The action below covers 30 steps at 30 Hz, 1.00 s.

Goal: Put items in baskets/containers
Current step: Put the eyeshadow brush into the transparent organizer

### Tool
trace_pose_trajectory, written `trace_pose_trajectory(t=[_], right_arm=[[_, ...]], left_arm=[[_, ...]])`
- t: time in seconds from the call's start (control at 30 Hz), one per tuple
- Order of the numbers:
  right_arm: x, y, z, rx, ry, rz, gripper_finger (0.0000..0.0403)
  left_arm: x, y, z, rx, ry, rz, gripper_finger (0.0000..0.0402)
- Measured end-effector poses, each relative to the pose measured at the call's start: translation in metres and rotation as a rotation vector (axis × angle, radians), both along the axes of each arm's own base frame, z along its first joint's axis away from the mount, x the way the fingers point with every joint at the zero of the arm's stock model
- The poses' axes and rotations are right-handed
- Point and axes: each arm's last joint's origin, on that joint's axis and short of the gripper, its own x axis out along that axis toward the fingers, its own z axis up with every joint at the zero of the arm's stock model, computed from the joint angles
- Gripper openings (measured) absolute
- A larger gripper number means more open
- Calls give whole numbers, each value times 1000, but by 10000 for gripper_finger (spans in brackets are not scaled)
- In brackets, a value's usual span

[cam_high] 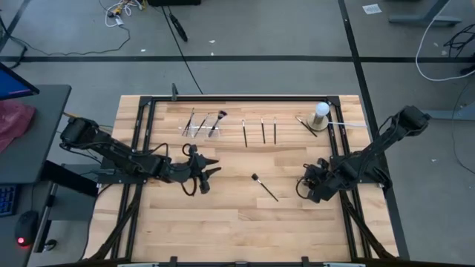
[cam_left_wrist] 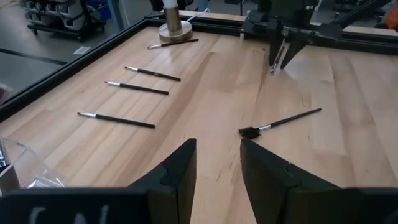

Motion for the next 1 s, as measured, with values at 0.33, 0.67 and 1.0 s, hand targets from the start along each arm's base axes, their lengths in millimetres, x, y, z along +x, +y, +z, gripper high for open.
trace_pose_trajectory(t=[0.33,0.67,1.0], right_arm=[[3,5,-2,-48,-92,70,9],[28,19,-13,-120,-282,56,7],[61,25,-39,-220,-450,6,11]], left_arm=[[0,0,0,0,-1,1,126],[0,0,0,-2,-1,1,126],[0,0,1,-6,-12,1,126]])
